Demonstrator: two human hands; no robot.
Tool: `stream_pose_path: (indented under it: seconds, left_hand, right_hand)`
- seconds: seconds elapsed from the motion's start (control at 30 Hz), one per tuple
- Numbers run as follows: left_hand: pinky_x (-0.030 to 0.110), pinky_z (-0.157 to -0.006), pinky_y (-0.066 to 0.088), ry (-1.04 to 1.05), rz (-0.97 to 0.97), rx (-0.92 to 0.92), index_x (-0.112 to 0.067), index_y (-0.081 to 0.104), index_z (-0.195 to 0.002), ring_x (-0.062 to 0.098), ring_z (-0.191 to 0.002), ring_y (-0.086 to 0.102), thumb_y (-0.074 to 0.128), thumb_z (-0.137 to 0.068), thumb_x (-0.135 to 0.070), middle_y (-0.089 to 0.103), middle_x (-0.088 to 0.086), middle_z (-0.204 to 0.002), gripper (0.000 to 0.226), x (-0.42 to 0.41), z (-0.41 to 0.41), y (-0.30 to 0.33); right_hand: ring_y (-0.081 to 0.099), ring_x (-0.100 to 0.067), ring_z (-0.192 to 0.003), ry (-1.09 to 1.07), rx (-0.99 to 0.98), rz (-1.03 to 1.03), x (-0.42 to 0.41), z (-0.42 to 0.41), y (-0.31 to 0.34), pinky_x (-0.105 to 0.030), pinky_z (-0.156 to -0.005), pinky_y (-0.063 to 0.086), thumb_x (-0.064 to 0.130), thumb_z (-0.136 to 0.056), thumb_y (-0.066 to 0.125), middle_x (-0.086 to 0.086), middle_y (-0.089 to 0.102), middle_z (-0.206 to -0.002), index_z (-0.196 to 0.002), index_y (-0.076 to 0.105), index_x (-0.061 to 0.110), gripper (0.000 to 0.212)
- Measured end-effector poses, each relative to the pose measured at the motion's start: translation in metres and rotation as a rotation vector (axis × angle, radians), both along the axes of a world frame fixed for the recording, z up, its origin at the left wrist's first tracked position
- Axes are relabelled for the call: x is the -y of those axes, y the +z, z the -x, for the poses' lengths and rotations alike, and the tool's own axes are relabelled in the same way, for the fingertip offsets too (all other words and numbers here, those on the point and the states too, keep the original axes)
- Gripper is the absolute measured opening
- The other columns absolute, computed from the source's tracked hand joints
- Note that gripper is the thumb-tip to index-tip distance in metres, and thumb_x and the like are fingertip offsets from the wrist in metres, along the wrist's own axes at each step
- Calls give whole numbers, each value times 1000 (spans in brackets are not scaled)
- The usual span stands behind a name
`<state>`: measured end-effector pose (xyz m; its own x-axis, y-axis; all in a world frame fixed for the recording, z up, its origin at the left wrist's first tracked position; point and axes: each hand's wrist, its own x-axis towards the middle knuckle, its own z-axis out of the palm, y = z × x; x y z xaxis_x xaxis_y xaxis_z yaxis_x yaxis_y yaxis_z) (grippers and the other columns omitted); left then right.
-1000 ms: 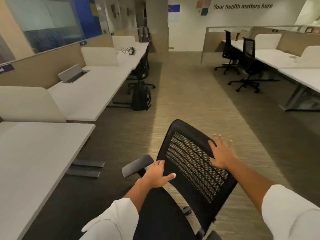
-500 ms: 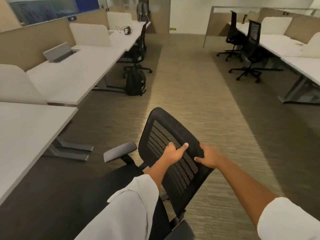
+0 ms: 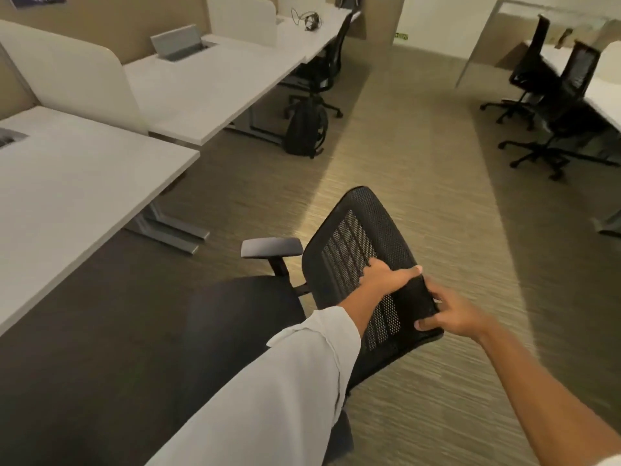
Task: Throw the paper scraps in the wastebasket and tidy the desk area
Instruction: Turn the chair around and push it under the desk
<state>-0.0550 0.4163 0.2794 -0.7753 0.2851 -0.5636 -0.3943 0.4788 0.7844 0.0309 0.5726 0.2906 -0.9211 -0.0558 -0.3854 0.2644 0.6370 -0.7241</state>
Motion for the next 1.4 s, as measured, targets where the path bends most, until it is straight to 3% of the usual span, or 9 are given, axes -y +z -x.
stream_pose_path:
  seconds: [0.17,0.47,0.57,0.67,0.83,0.97,1.13,1.3,1.4]
  left_hand:
    - [49,-118,30,-279,20,20,-3,-2,-157,36,-150,22,69,-81,-64,13,16,-166,120,20,-12,18]
    - [54,-122,19,-558,20,191,-19,13,-160,34,-154,3,60,-89,-62,6,7,-169,96,66,-14,22]
    - [53,-123,19,-594,26,252,-19,15,-160,35,-154,6,59,-89,-64,7,9,-168,95,73,-13,22]
    - [55,-119,27,-487,87,269,-15,18,-159,41,-150,17,62,-85,-67,17,16,-166,100,75,-10,22]
    - [54,-116,28,-426,291,124,-8,-6,-158,43,-149,19,59,-84,-72,9,19,-166,118,73,-26,9]
    - [57,-113,35,-149,345,-55,-15,-6,-157,43,-143,29,78,-75,-50,23,21,-157,123,66,-74,-22]
    - [59,-112,35,64,334,-221,-15,15,-154,33,-140,34,72,-75,-45,34,12,-151,102,65,-110,-42]
    - [72,-113,17,93,305,-154,-22,19,-149,28,-136,38,75,-66,-36,38,1,-142,101,74,-134,-48]
    - [74,-112,9,127,274,-104,-25,25,-141,24,-126,46,77,-62,-35,45,-4,-127,95,88,-146,-52]
  right_hand:
    - [50,-26,-134,72,109,-36,8,-2,10,-49,-115,39,-8,-72,83,-4,54,-142,-147,44,14,87]
    - [66,-4,-114,239,77,55,35,-18,15,-23,-103,49,-8,-79,77,7,70,-121,-124,61,23,56]
    - [64,-16,-121,308,146,65,43,-15,19,-34,-108,47,-7,-84,73,-3,68,-129,-134,57,11,56]
    - [64,-19,-122,436,268,56,43,-2,25,-41,-105,50,-13,-86,67,-8,67,-130,-136,55,5,55]
    - [70,-11,-99,631,405,-175,28,57,31,-20,-74,56,-21,-82,60,-8,73,-113,-123,64,5,49]
    - [71,-18,-86,572,-2,-497,17,119,18,-32,-76,56,-7,-82,60,-3,75,-92,-103,73,11,30]
    - [58,-36,-117,397,-373,-433,31,199,-4,-43,-97,45,6,-89,64,-18,60,-129,-125,64,10,37]
    - [40,-40,-140,276,24,-383,69,252,-25,-45,-109,37,44,-89,73,-19,37,-157,-152,35,6,83]
    - [59,-30,-112,342,170,-363,79,260,-39,-38,-94,46,44,-75,85,-15,59,-138,-133,60,8,73]
